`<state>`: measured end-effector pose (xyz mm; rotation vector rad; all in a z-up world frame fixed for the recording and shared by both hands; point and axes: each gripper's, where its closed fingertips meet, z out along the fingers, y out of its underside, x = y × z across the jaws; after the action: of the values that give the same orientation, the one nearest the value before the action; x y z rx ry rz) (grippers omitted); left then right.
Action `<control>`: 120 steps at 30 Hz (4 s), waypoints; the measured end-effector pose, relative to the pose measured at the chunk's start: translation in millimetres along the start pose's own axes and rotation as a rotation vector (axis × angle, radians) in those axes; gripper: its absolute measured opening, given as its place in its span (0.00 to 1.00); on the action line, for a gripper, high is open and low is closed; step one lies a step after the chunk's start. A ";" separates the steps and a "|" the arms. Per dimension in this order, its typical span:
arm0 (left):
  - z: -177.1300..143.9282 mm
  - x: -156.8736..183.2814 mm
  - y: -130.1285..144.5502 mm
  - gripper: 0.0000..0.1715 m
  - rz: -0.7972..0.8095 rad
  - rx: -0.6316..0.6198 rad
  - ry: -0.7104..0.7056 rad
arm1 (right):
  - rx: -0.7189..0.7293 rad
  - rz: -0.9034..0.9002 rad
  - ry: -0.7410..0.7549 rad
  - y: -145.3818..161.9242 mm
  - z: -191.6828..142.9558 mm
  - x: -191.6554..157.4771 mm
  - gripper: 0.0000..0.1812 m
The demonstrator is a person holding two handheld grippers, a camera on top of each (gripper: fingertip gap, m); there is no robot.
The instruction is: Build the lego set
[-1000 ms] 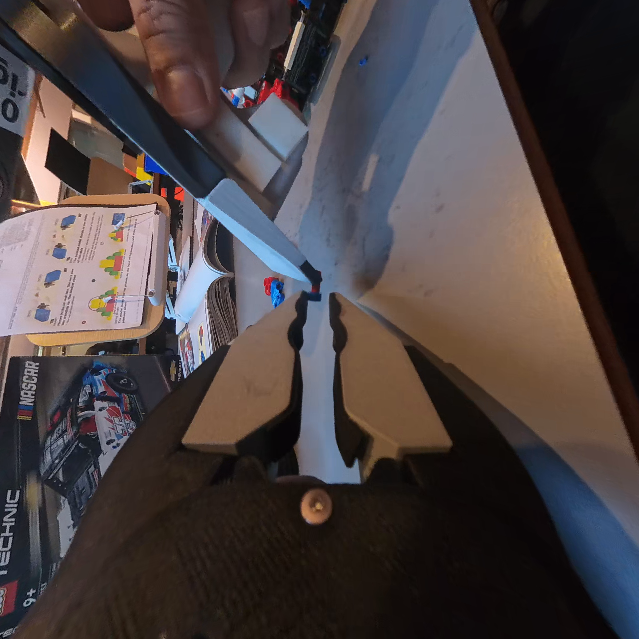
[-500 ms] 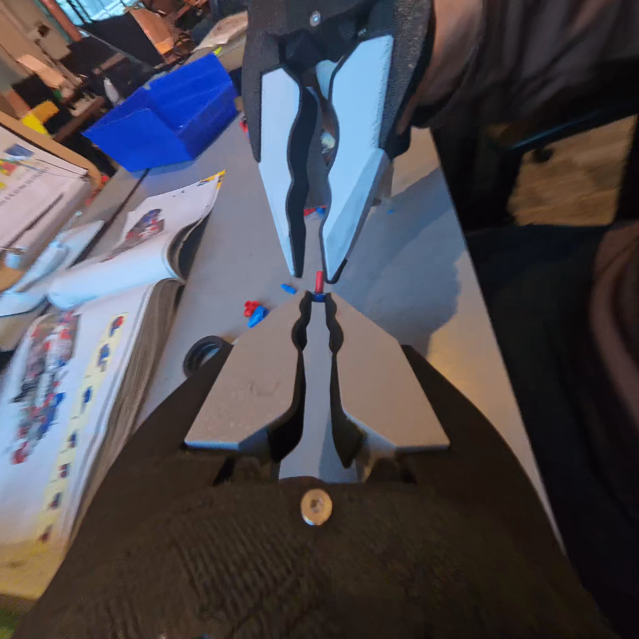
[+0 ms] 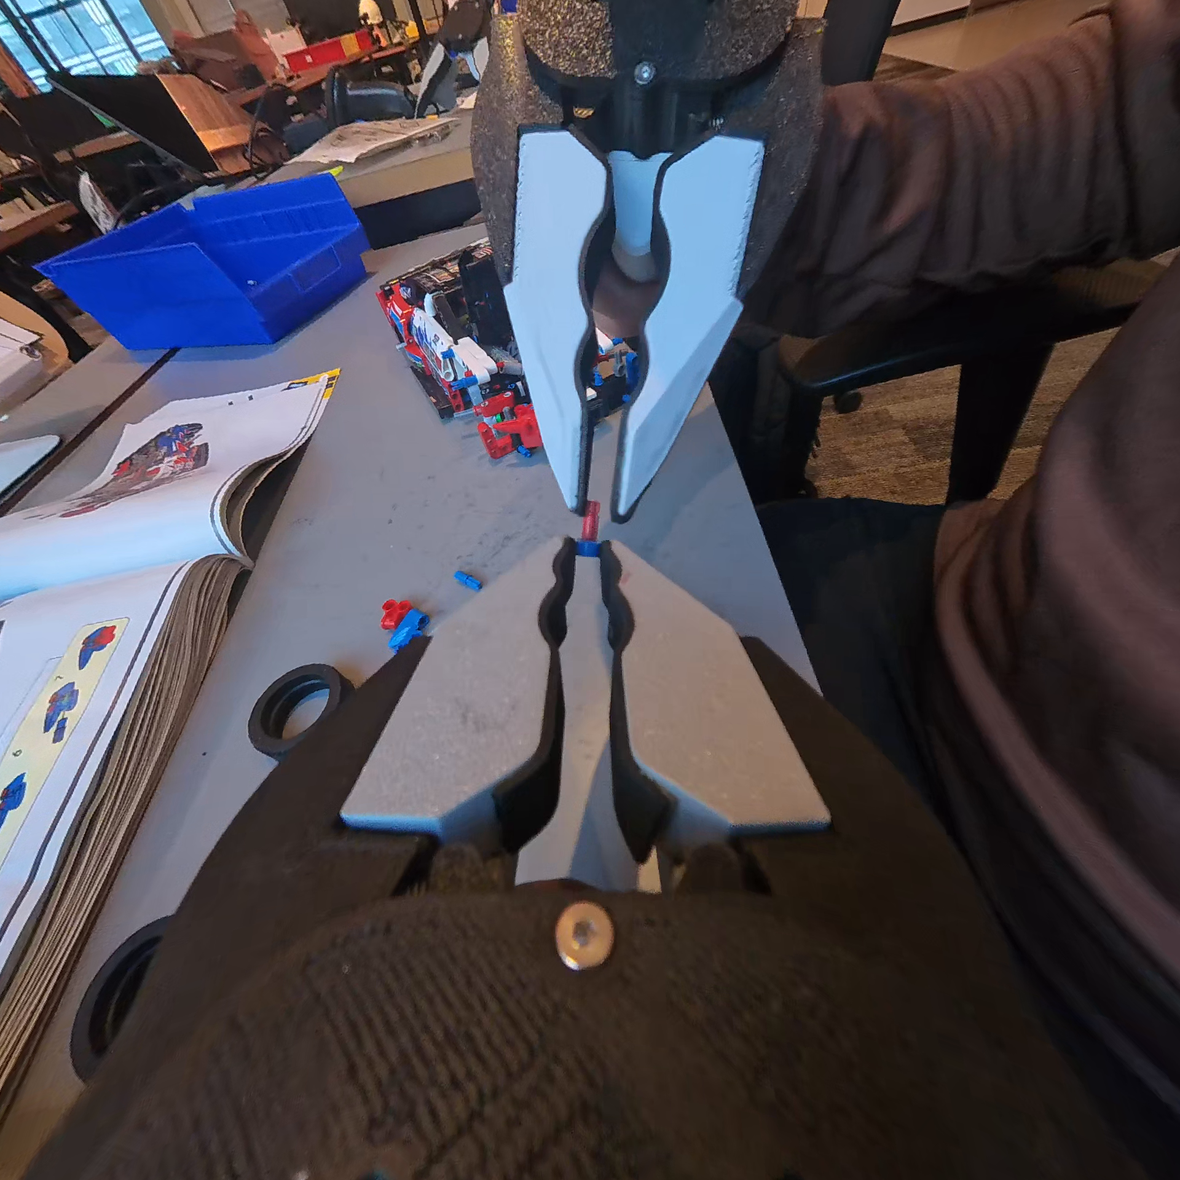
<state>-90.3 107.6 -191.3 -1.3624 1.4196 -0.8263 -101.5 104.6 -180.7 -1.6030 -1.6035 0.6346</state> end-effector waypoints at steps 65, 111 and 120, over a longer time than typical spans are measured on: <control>47.5 -87.8 82.9 0.06 -0.261 -0.630 -0.433 | -0.137 0.275 0.259 66.4 -37.2 41.3 0.07; 56.3 -61.5 75.8 0.12 -0.086 -0.715 -0.007 | -0.140 0.420 0.208 71.1 -23.6 39.0 0.04; 59.4 -49.1 73.8 0.07 -0.151 -0.712 0.062 | -0.151 0.428 0.194 74.0 -24.3 37.4 0.05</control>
<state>-62.8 175.0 -269.4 -2.0067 1.7638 -0.4611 -34.6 143.6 -219.1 -2.0776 -1.1977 0.5620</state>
